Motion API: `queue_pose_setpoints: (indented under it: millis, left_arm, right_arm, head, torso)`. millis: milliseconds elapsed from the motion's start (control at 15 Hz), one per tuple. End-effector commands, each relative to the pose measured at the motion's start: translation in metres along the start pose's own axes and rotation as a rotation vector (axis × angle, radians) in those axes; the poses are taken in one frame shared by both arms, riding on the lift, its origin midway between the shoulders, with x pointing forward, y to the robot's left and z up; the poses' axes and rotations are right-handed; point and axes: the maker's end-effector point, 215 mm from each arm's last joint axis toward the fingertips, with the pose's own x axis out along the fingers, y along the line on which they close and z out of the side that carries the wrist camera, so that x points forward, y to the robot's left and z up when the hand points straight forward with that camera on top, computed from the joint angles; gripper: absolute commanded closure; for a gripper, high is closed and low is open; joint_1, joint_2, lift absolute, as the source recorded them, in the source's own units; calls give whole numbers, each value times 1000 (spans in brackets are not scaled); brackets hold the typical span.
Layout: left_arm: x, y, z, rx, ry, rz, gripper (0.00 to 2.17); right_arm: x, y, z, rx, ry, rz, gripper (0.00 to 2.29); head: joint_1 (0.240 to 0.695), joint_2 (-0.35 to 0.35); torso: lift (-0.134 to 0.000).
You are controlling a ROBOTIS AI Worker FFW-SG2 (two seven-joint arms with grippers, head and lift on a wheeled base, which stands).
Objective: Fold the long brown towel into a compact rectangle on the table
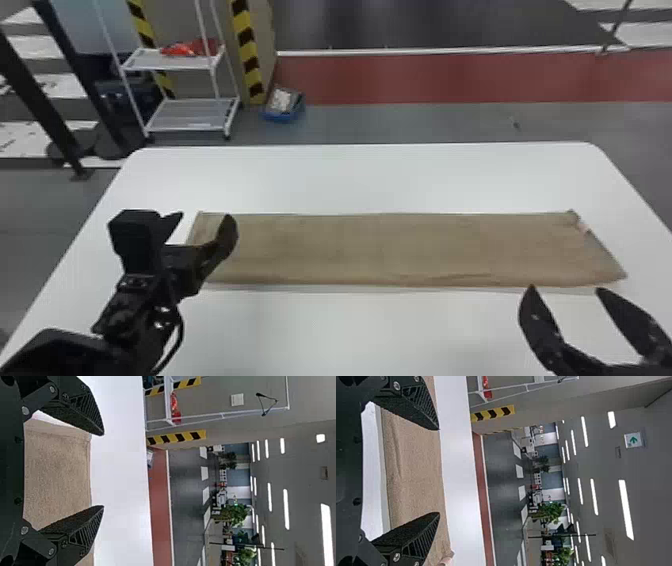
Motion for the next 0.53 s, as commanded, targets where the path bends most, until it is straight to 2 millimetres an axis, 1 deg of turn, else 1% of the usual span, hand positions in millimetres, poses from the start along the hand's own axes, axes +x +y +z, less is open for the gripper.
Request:
queue_pose_setpoints:
  millis: [0, 133, 200, 333, 467]
  left_arm:
    - [8, 15, -16, -1, 57, 20, 272]
    - [14, 24, -29, 1, 96, 34, 275]
    - [17, 28, -32, 0, 103, 37, 299]
    - [17, 25, -38, -14, 123, 16, 316]
    - [23, 28, -42, -12, 139, 22, 329]
  right_arm:
    - [1, 0, 1, -3, -2, 3, 127]
    - [3, -1, 0, -4, 0, 3, 127]
    - [4, 0, 0, -4, -2, 5, 127]
    - [4, -1, 0, -2, -2, 4, 127]
    - [6, -1, 0, -1, -3, 6, 127]
  head:
    - [695, 78]
    - [695, 91]
    - [695, 99]
    - [695, 112]
    - [695, 114]
  torso:
    - [-123]
    - [-123]
    - [-123]
    - [-123]
    - [-123]
